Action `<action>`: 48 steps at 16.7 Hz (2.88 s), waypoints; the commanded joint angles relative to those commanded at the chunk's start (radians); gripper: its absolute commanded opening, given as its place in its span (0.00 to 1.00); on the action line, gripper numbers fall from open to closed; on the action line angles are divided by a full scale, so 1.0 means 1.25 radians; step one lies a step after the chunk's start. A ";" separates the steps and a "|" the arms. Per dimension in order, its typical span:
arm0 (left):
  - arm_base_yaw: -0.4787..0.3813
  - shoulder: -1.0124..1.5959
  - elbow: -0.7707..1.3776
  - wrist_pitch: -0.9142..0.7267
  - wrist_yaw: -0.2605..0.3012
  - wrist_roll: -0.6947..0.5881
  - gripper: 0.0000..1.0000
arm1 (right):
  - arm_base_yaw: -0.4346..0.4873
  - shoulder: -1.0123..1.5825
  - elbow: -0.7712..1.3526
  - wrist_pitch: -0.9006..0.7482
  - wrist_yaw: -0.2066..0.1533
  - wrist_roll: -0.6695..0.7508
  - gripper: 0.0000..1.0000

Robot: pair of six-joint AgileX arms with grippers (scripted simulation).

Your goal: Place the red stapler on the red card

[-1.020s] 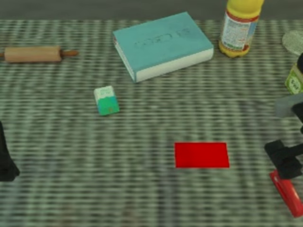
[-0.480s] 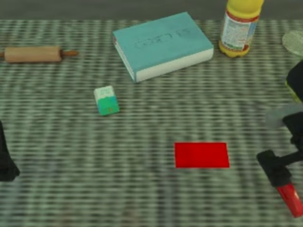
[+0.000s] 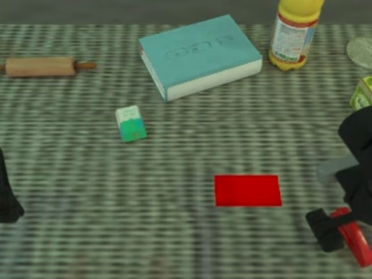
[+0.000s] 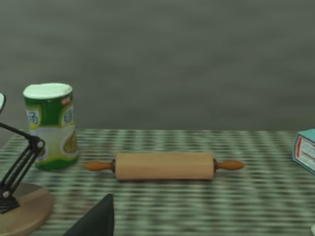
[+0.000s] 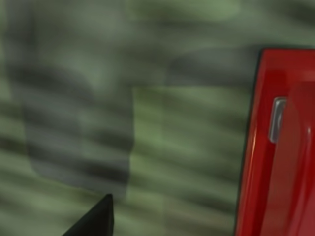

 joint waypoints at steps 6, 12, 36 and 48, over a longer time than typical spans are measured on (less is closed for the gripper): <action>0.000 0.000 0.000 0.000 0.000 0.000 1.00 | 0.000 0.000 0.000 0.000 0.000 0.000 0.77; 0.000 0.000 0.000 0.000 0.000 0.000 1.00 | 0.000 0.000 0.000 0.000 0.000 0.000 0.32; 0.000 0.000 0.000 0.000 0.000 0.000 1.00 | 0.003 -0.124 0.193 -0.327 0.000 -0.005 0.00; 0.000 0.000 0.000 0.000 0.000 0.000 1.00 | 0.029 -0.081 0.273 -0.370 -0.001 0.121 0.00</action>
